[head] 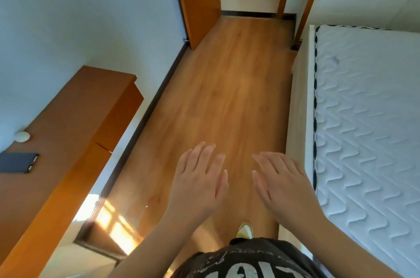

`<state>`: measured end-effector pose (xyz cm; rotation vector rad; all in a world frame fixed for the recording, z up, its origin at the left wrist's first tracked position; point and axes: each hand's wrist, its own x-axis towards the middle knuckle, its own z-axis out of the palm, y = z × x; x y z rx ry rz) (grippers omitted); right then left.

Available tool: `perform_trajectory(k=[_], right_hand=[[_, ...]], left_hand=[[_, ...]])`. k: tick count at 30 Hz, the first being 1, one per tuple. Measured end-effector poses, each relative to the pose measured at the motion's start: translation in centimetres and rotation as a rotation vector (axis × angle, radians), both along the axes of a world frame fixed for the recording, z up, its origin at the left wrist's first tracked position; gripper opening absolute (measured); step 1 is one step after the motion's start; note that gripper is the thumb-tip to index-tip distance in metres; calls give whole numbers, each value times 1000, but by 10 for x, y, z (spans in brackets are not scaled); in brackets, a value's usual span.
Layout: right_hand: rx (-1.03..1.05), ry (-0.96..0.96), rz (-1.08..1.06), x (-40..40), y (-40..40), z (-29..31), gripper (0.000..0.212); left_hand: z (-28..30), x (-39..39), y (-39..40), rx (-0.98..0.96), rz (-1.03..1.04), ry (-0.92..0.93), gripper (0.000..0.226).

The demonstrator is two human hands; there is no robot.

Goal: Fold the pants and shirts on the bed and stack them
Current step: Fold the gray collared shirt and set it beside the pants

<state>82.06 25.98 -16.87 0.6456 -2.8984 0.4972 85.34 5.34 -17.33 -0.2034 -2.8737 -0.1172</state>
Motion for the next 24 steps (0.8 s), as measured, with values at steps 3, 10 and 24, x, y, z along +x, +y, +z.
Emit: perform_trajectory(k=[3, 10, 24], right_hand=[[8, -7, -31, -35, 0, -1, 48], [9, -66, -57, -104, -22, -7, 49], [151, -85, -95, -304, -123, 6, 56]], left_hand=[[5, -36, 3, -19, -6, 1, 38], [4, -108, -16, 18, -41, -25, 39], [3, -326, -121, 107, -129, -46, 43]])
